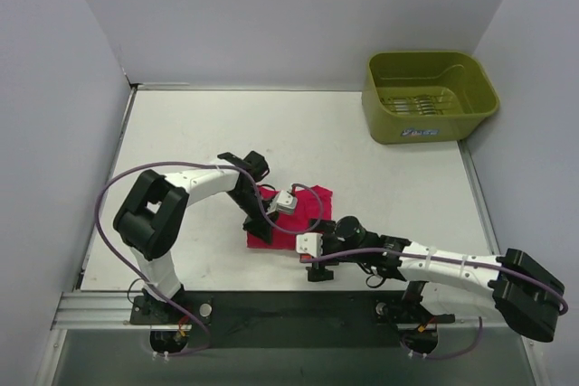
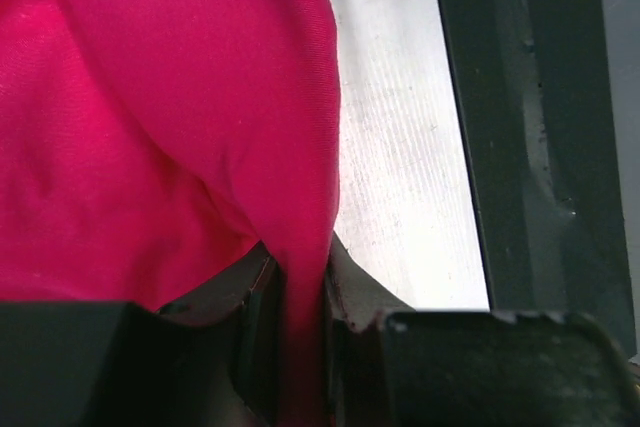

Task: Roll the t-shirts
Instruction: Roll the T-shirt to the center of the board.

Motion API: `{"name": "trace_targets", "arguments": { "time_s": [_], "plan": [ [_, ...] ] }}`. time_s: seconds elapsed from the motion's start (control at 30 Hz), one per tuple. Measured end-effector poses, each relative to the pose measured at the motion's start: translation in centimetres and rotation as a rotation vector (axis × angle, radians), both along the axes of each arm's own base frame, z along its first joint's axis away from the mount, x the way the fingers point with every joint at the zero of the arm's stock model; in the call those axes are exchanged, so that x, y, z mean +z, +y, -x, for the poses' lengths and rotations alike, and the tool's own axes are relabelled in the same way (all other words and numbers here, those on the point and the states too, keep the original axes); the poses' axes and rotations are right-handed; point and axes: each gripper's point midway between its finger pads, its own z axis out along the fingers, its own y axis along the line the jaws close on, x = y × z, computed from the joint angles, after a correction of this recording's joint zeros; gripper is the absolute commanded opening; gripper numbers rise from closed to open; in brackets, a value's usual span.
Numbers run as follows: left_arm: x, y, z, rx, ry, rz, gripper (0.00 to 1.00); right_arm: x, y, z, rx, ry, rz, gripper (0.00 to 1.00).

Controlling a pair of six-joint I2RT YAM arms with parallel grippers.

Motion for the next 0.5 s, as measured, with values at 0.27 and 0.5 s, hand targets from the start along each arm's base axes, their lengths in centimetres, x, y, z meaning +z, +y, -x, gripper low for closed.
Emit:
{"name": "trace_targets", "arguments": {
  "time_s": [0.27,0.5],
  "plan": [
    [-0.1,0.4,0.3,-0.027,0.076,0.000,0.25,-2.8,0.3,-1.1,-0.039,0.106,0.050,0.65],
    [0.2,1.1,0.1,-0.003,0.122,0.004,0.26,-1.8,1.1,-2.9,-0.092,0.230,0.014,0.23]
  ]
}}
